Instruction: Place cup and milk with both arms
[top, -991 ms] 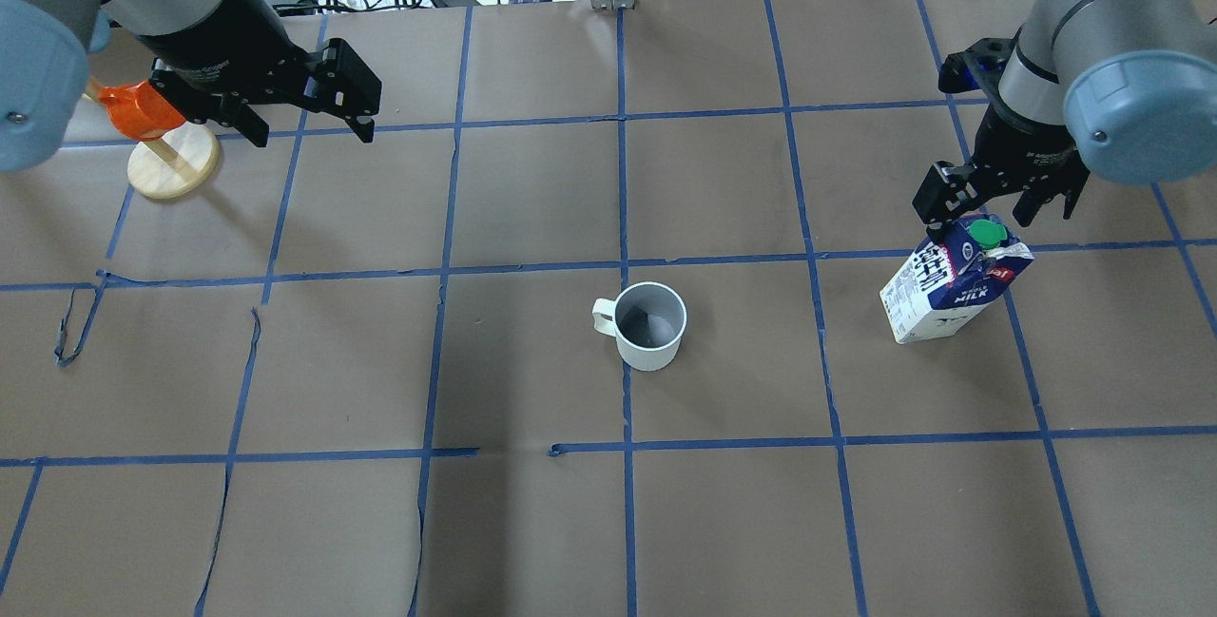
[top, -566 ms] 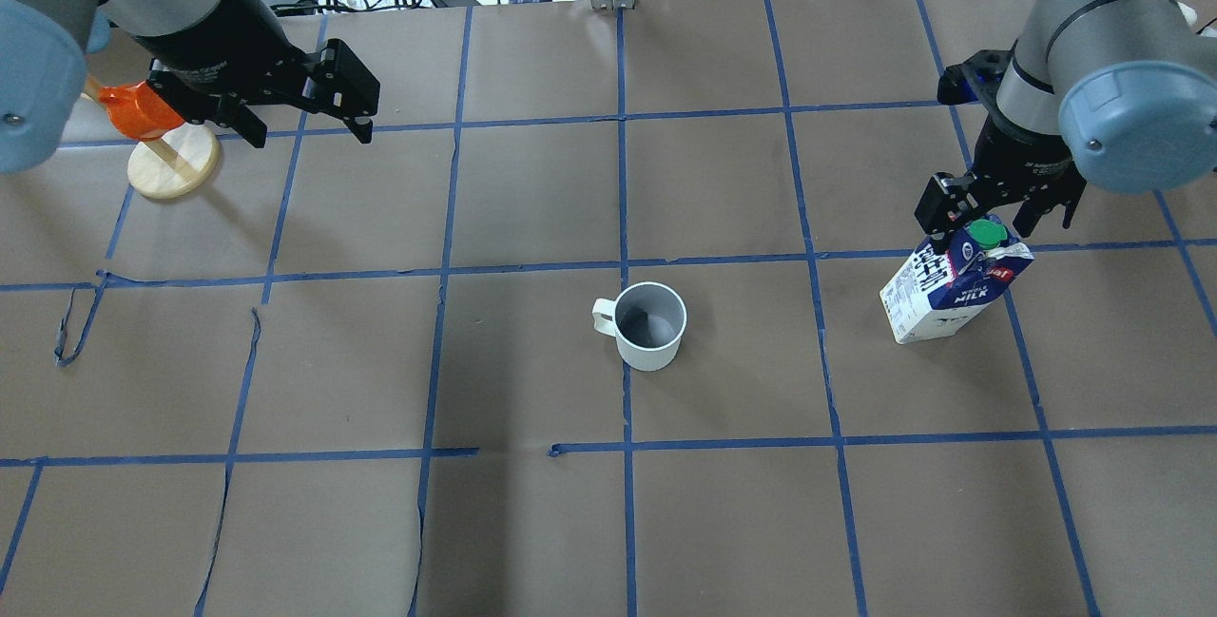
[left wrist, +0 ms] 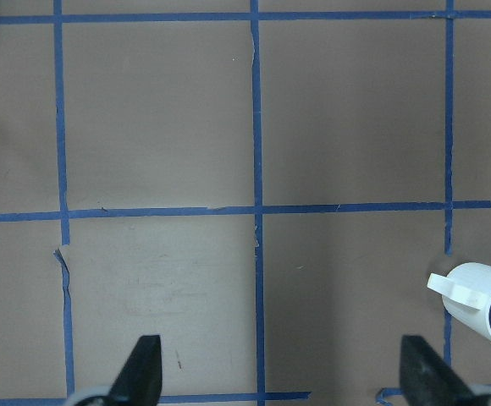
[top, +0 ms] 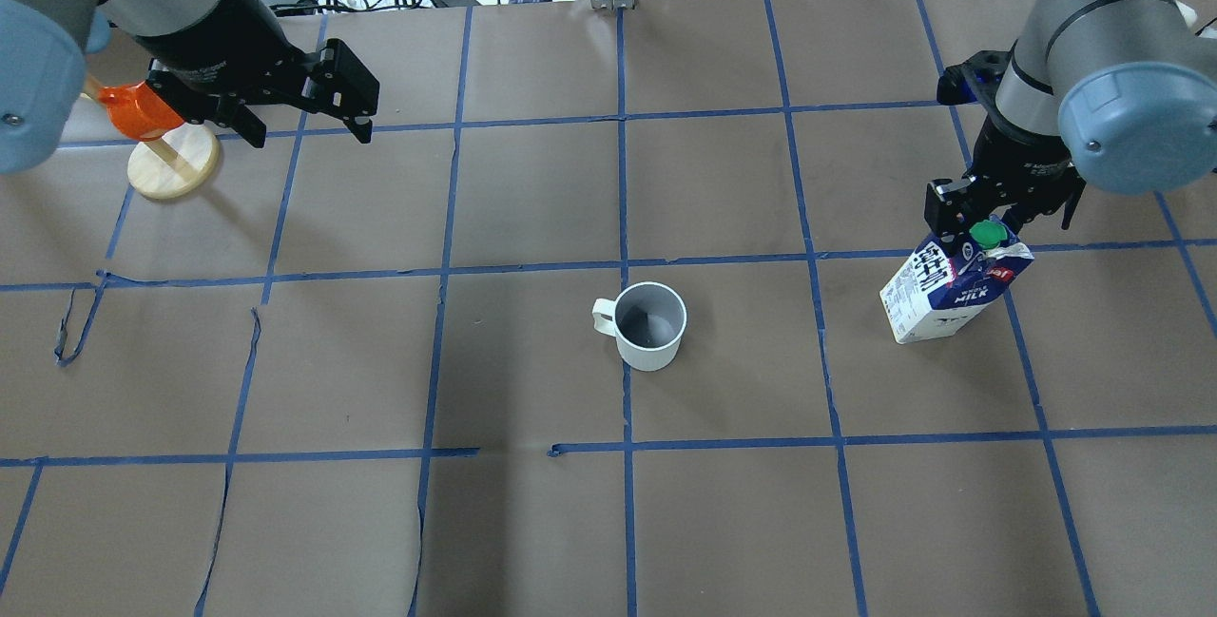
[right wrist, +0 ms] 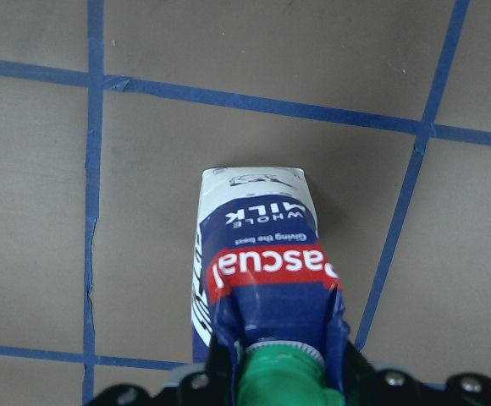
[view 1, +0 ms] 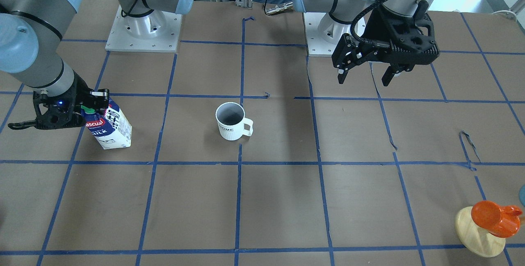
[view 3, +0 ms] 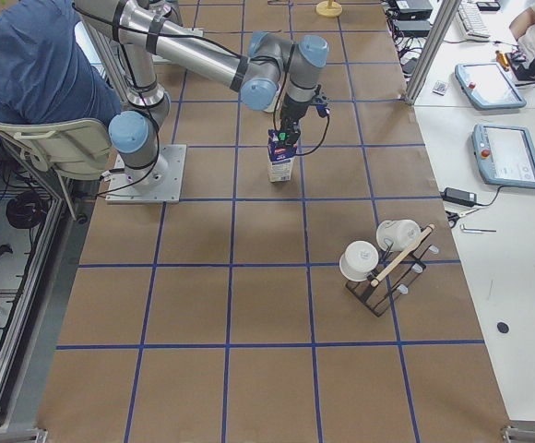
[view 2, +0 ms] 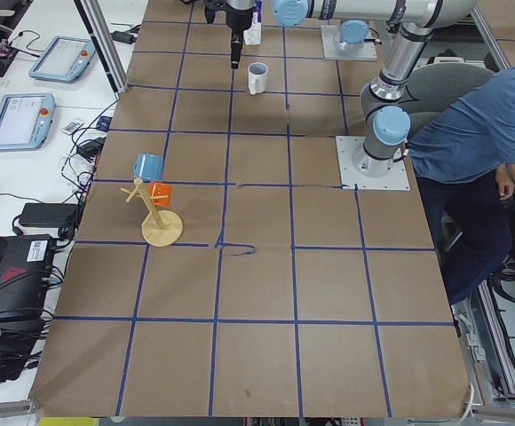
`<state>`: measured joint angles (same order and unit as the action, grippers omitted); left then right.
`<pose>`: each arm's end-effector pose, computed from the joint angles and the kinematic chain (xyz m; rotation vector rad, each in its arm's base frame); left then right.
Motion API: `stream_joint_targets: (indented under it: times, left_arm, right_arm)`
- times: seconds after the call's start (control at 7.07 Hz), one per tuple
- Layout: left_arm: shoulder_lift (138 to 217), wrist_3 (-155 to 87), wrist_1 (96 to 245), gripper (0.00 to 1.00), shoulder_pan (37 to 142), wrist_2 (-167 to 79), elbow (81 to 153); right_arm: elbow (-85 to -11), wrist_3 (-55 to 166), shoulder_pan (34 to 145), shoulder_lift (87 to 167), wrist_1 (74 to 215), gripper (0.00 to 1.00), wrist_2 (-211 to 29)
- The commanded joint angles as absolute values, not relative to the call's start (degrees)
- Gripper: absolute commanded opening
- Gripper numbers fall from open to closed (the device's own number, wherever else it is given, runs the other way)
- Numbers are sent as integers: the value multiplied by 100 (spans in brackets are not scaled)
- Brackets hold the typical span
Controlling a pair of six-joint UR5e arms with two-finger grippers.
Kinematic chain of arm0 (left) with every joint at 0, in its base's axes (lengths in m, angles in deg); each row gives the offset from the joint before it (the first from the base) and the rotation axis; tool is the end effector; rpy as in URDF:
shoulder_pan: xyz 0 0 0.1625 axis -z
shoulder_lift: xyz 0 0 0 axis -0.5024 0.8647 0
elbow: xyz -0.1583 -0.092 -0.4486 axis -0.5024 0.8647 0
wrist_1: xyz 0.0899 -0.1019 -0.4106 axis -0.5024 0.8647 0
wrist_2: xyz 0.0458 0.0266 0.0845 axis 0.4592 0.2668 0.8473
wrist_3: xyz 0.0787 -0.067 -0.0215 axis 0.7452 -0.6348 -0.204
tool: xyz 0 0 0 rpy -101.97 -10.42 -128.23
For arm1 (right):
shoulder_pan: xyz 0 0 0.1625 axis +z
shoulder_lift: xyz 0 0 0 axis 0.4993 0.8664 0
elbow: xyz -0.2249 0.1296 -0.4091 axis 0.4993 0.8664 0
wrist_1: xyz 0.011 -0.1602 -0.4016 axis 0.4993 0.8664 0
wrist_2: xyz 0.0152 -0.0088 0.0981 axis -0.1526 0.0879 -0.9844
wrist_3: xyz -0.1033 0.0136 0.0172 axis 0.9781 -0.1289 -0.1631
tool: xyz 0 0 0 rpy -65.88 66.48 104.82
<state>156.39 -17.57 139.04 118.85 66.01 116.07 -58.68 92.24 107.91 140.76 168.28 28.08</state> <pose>-0.1242 -0.5134 0.5621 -0.0167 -3.1152 0.1757 0.0104 -0.5381 0.3795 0.2278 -3.0658 -0.2898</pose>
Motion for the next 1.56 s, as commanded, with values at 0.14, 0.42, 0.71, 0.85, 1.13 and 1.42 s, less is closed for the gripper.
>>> stream_joint_targets:
  times: [0.14, 0.42, 0.71, 0.85, 1.13, 1.42]
  left_arm:
    - [15631, -1757, 13904, 100, 11884, 6609, 11607]
    - [15631, -1757, 13904, 100, 11884, 6609, 11607]
    - [15631, -1757, 13913, 100, 11875, 6609, 11607]
    - [15622, -1757, 13913, 100, 11875, 6609, 11607]
    - [15622, -1757, 13904, 100, 11849, 6609, 11607]
    - [15613, -1757, 13904, 100, 11849, 6609, 11598]
  right_arm:
    - [-5797, 9197, 10791, 14093, 16802, 22, 2776]
    - [-5535, 8794, 10870, 14111, 16732, 23, 2322]
    - [-5445, 8329, 11115, 14102, 16766, 23, 2030]
    - [-5437, 7856, 11456, 14093, 16801, 23, 2028]
    - [-5297, 7003, 12037, 13919, 16802, 23, 2020]
    - [-5164, 6474, 12468, 13804, 16802, 23, 2002]
